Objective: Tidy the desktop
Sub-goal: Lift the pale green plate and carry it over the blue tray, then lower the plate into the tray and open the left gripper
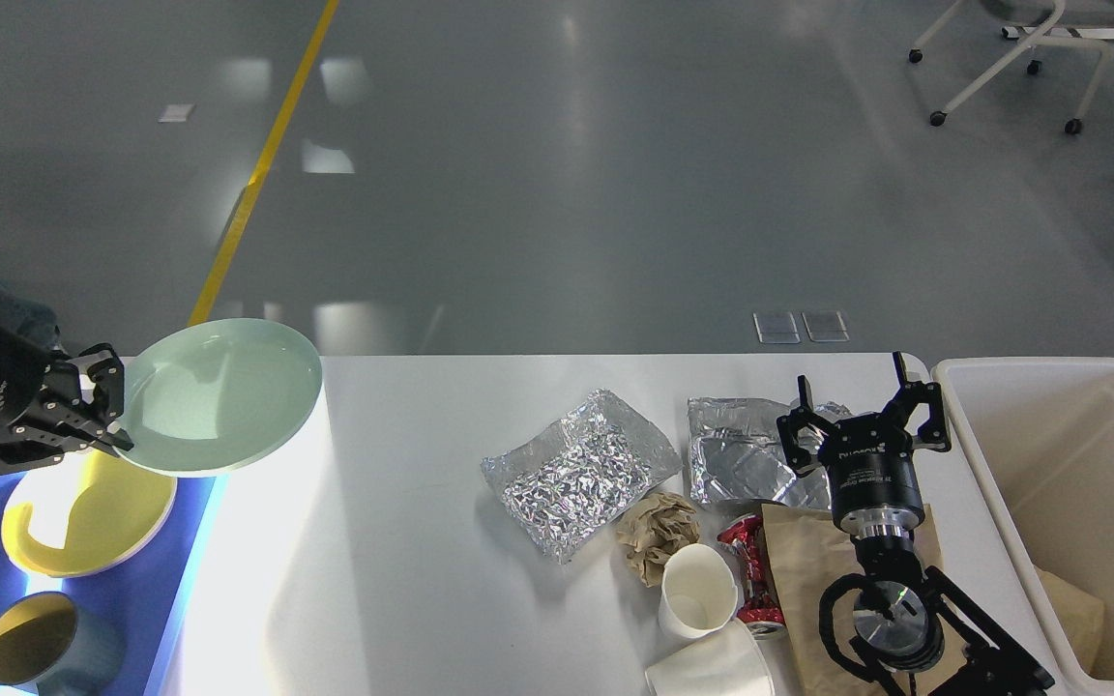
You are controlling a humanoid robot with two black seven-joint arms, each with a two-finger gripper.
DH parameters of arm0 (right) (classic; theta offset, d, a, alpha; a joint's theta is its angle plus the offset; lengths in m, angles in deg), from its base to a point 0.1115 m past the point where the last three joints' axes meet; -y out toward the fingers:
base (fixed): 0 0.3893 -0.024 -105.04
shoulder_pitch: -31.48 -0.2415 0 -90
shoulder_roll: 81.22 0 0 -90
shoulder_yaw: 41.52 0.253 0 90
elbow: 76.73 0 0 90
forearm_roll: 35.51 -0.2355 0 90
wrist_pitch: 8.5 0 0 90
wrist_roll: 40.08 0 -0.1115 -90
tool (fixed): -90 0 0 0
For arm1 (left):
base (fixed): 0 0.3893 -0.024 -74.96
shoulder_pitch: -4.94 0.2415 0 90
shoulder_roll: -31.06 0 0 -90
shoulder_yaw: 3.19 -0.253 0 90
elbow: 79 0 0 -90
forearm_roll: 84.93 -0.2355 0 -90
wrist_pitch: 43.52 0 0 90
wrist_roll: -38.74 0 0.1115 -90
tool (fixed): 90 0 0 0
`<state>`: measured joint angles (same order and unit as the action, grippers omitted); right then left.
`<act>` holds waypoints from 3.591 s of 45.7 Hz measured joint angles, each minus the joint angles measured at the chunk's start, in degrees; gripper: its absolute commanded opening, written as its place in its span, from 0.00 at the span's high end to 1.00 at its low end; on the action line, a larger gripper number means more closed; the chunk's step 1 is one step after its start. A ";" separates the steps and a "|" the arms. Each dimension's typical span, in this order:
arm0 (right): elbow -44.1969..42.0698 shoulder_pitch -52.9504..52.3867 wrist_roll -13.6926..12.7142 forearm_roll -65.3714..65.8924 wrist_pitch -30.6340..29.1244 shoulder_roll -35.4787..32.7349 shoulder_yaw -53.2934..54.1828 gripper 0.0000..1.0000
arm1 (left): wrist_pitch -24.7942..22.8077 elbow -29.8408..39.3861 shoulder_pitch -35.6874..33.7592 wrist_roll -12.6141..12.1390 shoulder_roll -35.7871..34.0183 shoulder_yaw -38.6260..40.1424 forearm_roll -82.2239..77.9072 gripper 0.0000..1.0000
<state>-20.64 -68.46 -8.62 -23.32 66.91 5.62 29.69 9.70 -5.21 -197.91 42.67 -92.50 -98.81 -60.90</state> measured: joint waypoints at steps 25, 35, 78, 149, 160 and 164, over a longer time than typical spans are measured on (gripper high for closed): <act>0.00 0.01 0.00 0.03 0.00 0.00 0.00 0.00 | 3.12 -37.06 44.60 -12.75 -11.54 33.37 0.31 1.00; 0.00 0.01 0.00 0.03 0.00 0.00 0.00 0.00 | 6.82 -43.95 52.88 -14.21 -11.16 41.72 0.37 1.00; -0.02 -0.02 0.00 0.00 0.00 0.00 -0.01 0.00 | 11.04 -44.08 55.62 -14.85 -8.10 44.89 0.19 0.29; -0.01 -0.08 0.00 0.00 0.00 0.00 0.00 0.00 | 2.81 -41.88 76.87 -11.69 5.17 148.06 -0.15 0.03; -0.01 -0.07 0.00 0.02 0.00 0.00 0.00 0.00 | 3.20 -38.72 83.70 -1.91 12.26 155.83 -8.01 0.03; -0.01 -0.07 0.00 0.02 0.00 0.00 0.00 0.00 | 3.87 -34.05 87.81 -1.24 14.09 160.80 -12.12 0.03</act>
<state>-20.66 -68.54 -8.61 -23.30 66.91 5.61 29.69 13.57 -39.26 -110.09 41.43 -78.41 62.00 -73.02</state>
